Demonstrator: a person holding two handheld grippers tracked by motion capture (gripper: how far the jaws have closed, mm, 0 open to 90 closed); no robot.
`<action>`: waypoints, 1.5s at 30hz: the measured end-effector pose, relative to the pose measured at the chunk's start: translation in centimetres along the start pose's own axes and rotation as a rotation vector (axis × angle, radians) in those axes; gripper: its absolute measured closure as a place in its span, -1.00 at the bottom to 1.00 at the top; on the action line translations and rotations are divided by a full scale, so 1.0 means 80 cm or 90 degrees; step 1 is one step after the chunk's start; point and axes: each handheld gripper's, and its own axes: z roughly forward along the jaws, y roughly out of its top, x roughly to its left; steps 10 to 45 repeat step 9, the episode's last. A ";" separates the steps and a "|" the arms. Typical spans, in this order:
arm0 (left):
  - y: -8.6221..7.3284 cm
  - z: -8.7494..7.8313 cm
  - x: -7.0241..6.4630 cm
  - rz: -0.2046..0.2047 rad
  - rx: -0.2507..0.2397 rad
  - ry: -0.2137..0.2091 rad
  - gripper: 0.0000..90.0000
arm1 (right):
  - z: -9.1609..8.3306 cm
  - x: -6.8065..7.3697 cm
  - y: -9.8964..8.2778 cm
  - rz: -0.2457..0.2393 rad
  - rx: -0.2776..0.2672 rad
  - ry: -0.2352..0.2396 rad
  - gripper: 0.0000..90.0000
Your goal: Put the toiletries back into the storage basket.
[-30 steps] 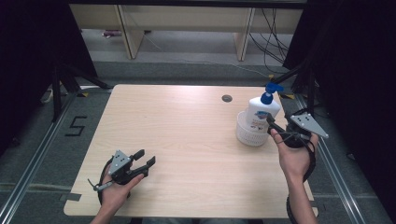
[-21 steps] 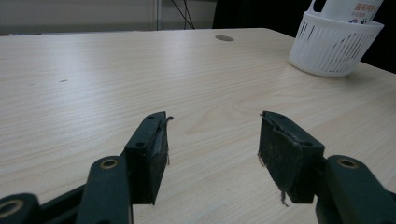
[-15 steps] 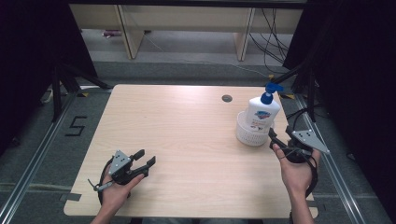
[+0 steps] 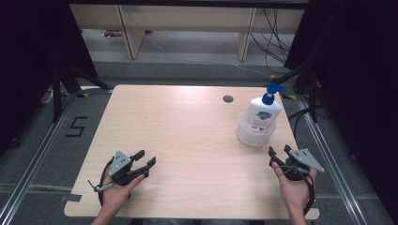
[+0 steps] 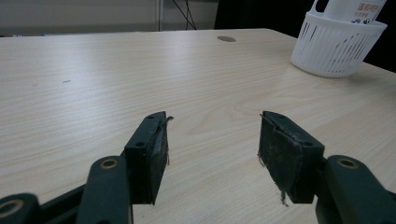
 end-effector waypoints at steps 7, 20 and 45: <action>0.000 0.000 0.000 0.002 0.000 0.000 -0.07 | 0.002 -0.001 -0.025 -0.005 0.004 0.017 -0.15; 0.001 0.000 0.001 0.003 0.000 0.000 -0.07 | 0.002 0.002 -0.031 0.005 0.009 0.007 -0.16; 0.001 0.000 0.001 0.003 0.000 0.000 -0.07 | 0.002 0.002 -0.031 0.005 0.009 0.007 -0.16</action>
